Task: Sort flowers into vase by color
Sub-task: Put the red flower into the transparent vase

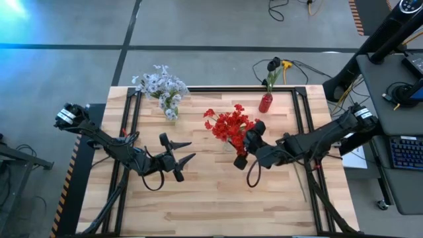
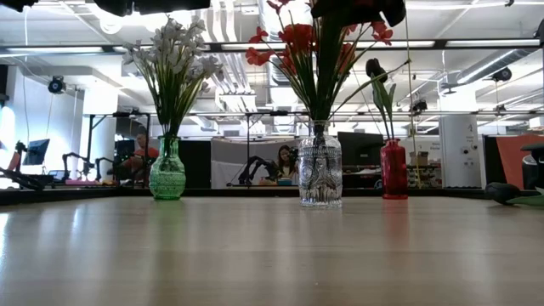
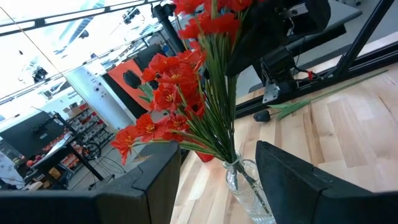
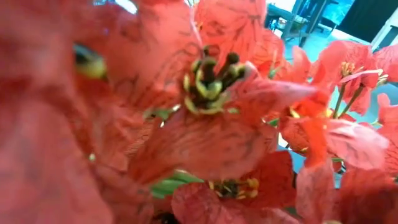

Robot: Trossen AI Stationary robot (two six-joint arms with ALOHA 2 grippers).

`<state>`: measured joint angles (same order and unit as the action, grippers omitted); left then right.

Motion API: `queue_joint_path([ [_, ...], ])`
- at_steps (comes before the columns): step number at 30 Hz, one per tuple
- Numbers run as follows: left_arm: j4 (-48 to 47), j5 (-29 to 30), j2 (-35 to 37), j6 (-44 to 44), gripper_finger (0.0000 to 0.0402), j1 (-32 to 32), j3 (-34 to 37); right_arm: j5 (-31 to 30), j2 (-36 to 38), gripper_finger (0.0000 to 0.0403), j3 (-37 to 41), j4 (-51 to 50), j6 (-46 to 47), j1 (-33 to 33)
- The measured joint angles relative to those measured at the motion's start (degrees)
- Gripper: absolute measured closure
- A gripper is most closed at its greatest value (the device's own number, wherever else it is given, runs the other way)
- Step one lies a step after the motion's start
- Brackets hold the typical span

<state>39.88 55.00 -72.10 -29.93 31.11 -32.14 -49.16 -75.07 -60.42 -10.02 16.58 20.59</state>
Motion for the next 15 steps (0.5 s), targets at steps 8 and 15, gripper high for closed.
queue_joint_path([
  [8, 0.0, 0.0, 0.0, 0.0, 0.0210, 0.0, 0.0, 0.3, 0.0, 0.0209, 0.2, 0.0, 0.1, 0.0],
  [15, -0.1, 0.0, 0.0, 0.0, 0.0210, 0.0, 0.0, 0.2, 0.0, 0.0208, 1.7, 0.0, 0.0, -0.4],
])
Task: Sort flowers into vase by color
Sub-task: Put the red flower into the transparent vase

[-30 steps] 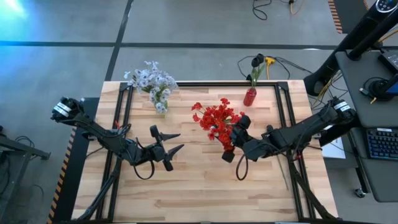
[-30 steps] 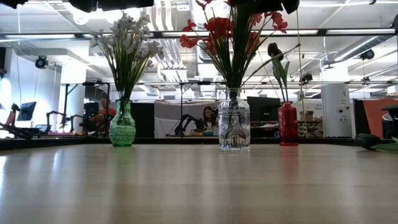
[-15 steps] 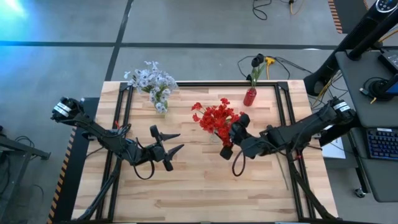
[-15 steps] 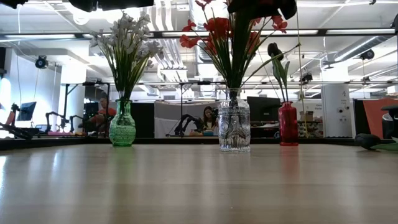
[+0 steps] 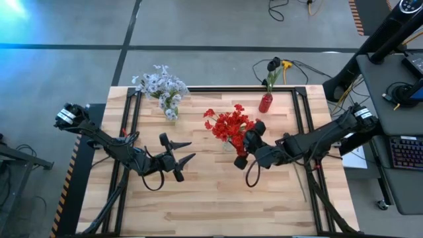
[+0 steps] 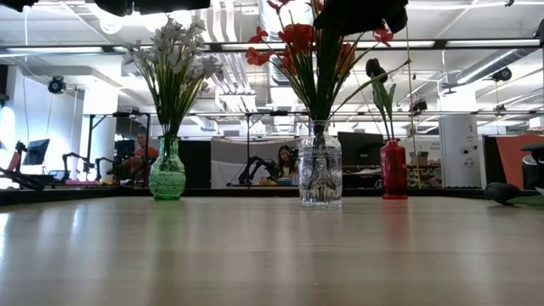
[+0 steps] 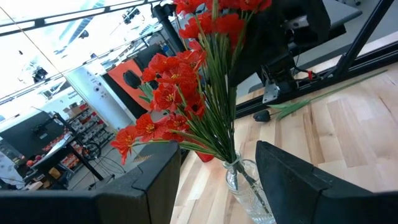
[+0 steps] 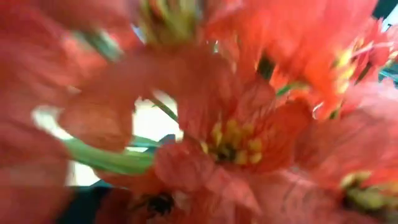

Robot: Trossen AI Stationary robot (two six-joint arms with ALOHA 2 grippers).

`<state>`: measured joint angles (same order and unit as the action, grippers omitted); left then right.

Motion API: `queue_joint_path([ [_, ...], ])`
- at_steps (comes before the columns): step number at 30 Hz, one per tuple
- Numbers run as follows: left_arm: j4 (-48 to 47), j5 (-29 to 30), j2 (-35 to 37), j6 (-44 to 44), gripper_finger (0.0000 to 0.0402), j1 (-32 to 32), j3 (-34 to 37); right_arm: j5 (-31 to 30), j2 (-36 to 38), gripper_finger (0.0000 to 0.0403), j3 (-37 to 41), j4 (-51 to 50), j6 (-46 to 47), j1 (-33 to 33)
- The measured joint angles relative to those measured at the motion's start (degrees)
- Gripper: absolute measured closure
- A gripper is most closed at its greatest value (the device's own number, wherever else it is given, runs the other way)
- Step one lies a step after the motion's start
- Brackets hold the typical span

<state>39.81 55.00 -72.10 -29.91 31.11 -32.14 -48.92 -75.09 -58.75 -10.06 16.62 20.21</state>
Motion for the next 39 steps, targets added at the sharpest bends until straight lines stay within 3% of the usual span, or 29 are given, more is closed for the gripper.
queue_joint_path([
  [10, -0.1, 0.0, 0.0, 0.0, 0.0210, 0.0, 0.0, 0.0, 0.3, 0.0140, -0.6, -0.8, 0.2, 0.2],
  [19, -0.2, 0.0, 0.0, 0.0, 0.0210, 0.0, 0.0, 1.5, 0.4, 0.0086, -4.7, -8.2, 1.9, 1.4],
  [33, -0.2, 0.0, 0.0, 0.0, 0.0210, 0.0, 0.0, 0.7, 0.4, 0.0101, -8.0, -15.9, 5.2, 3.8],
  [39, -0.1, 0.0, 0.0, 0.0, 0.0210, 0.0, 0.0, -3.6, 0.2, 0.0126, -8.1, -15.9, 5.3, 3.7],
])
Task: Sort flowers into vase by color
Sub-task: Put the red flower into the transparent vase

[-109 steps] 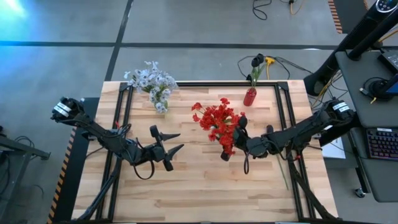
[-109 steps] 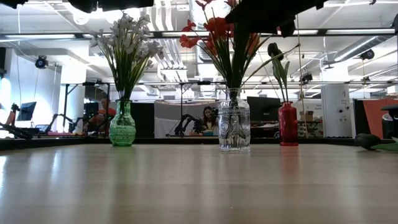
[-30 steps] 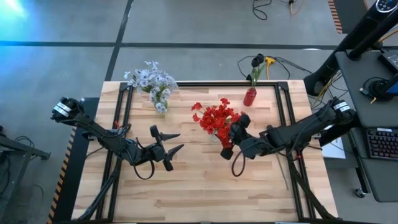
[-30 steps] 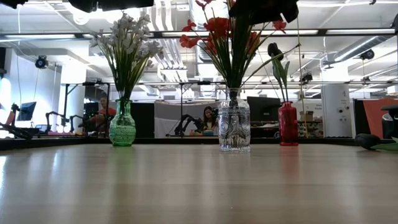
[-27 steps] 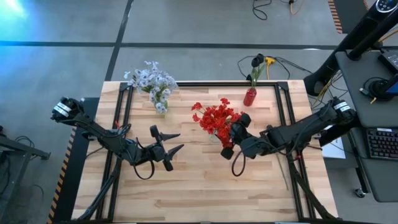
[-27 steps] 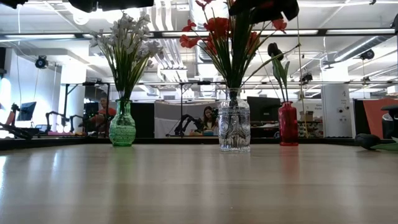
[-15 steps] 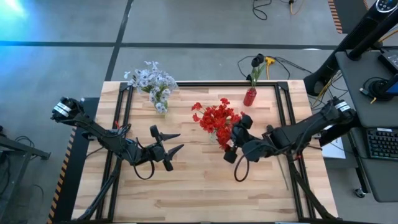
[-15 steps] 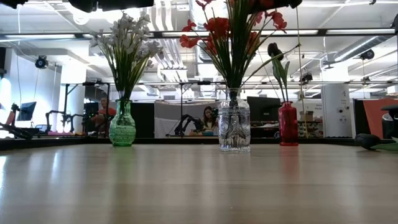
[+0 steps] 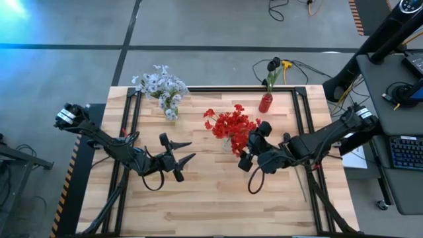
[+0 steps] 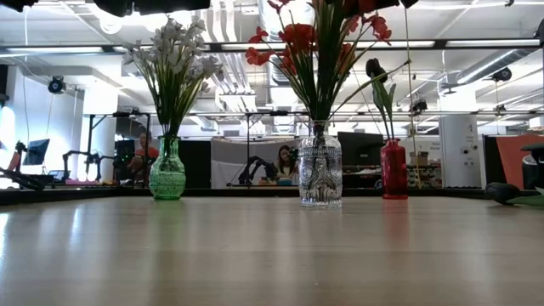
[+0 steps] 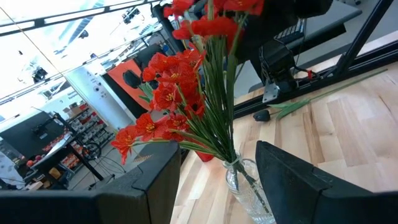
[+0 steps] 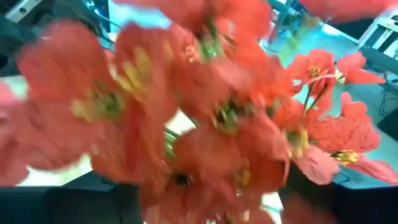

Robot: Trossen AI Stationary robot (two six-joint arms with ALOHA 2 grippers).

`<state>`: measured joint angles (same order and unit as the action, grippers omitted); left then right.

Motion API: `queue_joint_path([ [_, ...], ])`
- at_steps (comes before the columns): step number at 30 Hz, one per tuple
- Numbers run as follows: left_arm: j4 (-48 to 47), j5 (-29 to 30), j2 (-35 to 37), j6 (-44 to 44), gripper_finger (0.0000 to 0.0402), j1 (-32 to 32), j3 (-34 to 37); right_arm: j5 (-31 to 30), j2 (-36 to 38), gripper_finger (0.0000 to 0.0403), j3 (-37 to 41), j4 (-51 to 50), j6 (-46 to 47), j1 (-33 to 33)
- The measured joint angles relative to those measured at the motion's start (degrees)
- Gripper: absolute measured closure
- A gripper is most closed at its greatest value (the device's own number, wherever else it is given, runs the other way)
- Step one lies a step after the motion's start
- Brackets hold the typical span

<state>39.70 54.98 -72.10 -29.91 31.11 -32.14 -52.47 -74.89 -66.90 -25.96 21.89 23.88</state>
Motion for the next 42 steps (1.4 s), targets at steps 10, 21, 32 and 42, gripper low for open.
queue_joint_path([
  [10, 0.2, 0.0, 0.0, 0.0, 0.0210, 0.0, 0.0, 0.6, -1.6, 0.0168, -0.4, 1.4, 0.2, -2.1],
  [21, 0.1, 0.0, 0.0, 0.0, 0.0210, 0.0, 0.0, 2.9, -3.6, 0.0174, -0.4, 2.3, 0.2, -3.5],
  [32, -0.1, 0.0, 0.0, 0.0, 0.0210, 0.0, 0.0, 2.9, -3.5, 0.0115, -3.6, 0.0, -0.7, -3.4],
  [42, -0.1, 0.0, 0.0, 0.4, 0.0210, 0.0, 0.0, 3.2, -3.4, 0.0088, -8.3, -9.0, 2.6, -3.4],
])
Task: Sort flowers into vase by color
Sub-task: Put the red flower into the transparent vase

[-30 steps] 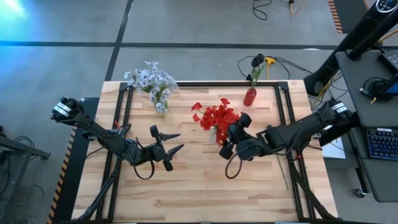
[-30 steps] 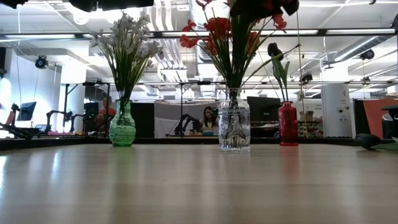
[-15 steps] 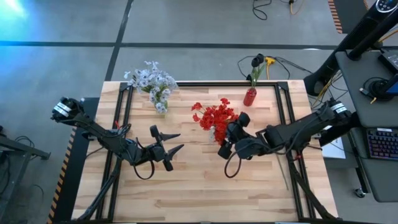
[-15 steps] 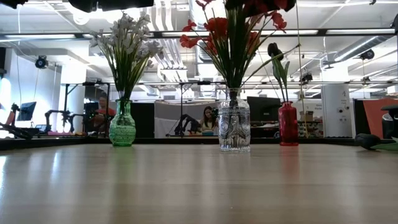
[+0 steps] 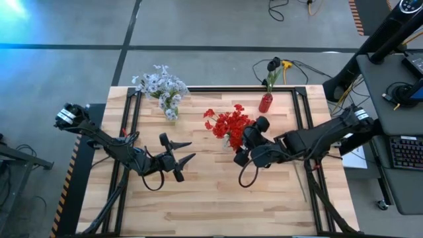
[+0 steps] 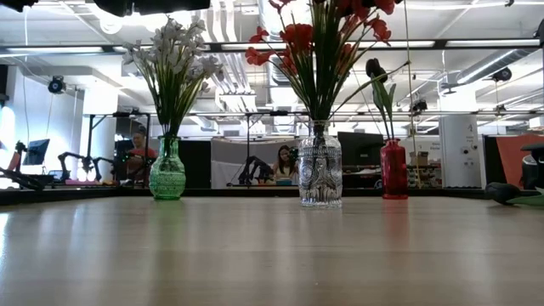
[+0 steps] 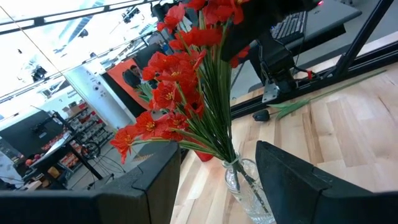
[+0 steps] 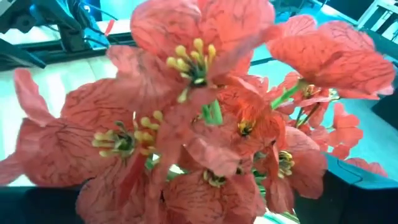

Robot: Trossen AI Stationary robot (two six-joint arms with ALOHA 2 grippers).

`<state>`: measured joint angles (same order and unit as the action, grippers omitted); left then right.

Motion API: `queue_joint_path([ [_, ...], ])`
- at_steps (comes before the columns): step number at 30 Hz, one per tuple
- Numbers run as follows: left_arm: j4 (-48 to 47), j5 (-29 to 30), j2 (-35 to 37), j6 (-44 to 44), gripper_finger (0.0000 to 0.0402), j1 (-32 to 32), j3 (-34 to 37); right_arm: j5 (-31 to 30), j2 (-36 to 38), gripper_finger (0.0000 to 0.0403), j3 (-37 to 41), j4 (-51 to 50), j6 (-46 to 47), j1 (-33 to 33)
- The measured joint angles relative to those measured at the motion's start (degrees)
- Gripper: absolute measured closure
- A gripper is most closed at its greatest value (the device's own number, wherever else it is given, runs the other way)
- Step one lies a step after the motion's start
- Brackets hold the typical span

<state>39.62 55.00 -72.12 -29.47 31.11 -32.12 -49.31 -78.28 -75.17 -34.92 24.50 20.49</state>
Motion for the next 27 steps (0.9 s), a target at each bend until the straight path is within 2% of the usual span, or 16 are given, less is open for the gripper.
queue_joint_path([
  [5, 0.0, 0.0, 0.0, 0.3, 0.0210, 0.0, 0.0, 0.7, 0.0, 0.0092, -2.3, -2.9, 0.1, 0.5],
  [9, 0.0, 0.0, 0.0, 0.9, 0.0210, 0.0, 0.0, 6.2, 0.0, 0.0094, -4.1, -5.1, 1.9, 0.6],
  [13, -0.2, 0.0, 0.0, 1.5, 0.0210, 0.0, 0.0, 8.6, 0.0, 0.0094, -4.8, -7.3, 3.8, 0.6],
  [27, -0.2, -0.7, 0.0, 1.9, 0.0210, 0.0, 0.0, 8.9, 1.7, 0.0094, -7.8, -12.1, 6.9, 0.6],
])
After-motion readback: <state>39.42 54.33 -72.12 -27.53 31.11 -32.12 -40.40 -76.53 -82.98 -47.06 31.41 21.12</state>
